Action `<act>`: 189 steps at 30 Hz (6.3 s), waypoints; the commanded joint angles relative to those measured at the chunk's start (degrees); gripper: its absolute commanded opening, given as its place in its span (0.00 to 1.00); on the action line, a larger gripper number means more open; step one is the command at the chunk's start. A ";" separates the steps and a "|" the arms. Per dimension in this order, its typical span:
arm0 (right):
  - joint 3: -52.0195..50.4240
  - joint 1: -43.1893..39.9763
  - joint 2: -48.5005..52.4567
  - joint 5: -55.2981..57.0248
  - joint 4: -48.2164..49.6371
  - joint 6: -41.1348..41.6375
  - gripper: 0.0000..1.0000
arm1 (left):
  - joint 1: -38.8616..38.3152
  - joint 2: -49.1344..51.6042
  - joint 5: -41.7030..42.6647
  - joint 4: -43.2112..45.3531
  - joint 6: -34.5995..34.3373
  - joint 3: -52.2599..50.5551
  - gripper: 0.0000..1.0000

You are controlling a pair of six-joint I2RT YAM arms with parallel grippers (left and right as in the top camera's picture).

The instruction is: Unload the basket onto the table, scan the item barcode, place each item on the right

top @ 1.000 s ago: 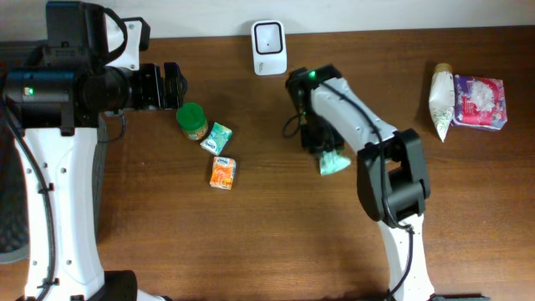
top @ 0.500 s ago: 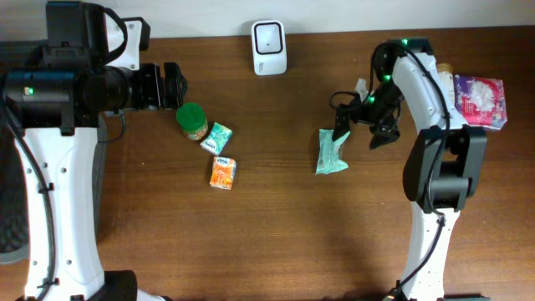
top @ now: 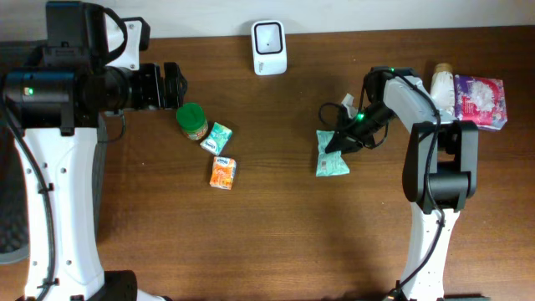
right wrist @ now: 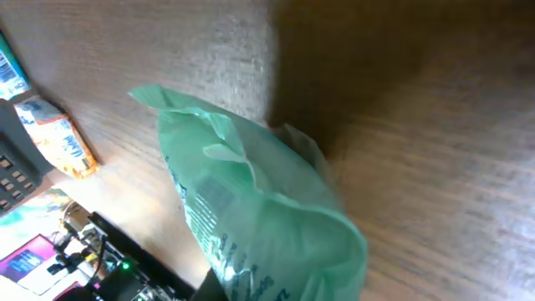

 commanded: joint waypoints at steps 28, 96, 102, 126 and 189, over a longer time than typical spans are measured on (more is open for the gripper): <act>29.38 9.77 -5.55 -25.83 7.02 3.04 0.04 | 0.11 0.09 0.22 0.11 -0.35 0.26 0.99; 8.98 23.82 -4.85 28.09 0.26 23.10 0.04 | 0.11 0.09 0.22 0.11 -0.35 0.26 0.99; 18.23 25.75 -4.92 27.71 -4.63 21.51 0.39 | 0.11 0.09 0.22 0.11 -0.35 0.26 0.99; 0.13 20.96 -4.66 24.46 10.97 13.44 0.04 | 0.11 0.09 0.22 0.11 -0.35 0.26 0.99; 15.76 20.85 8.17 41.27 76.22 3.98 0.04 | 0.11 0.09 0.22 0.11 -0.35 0.26 0.99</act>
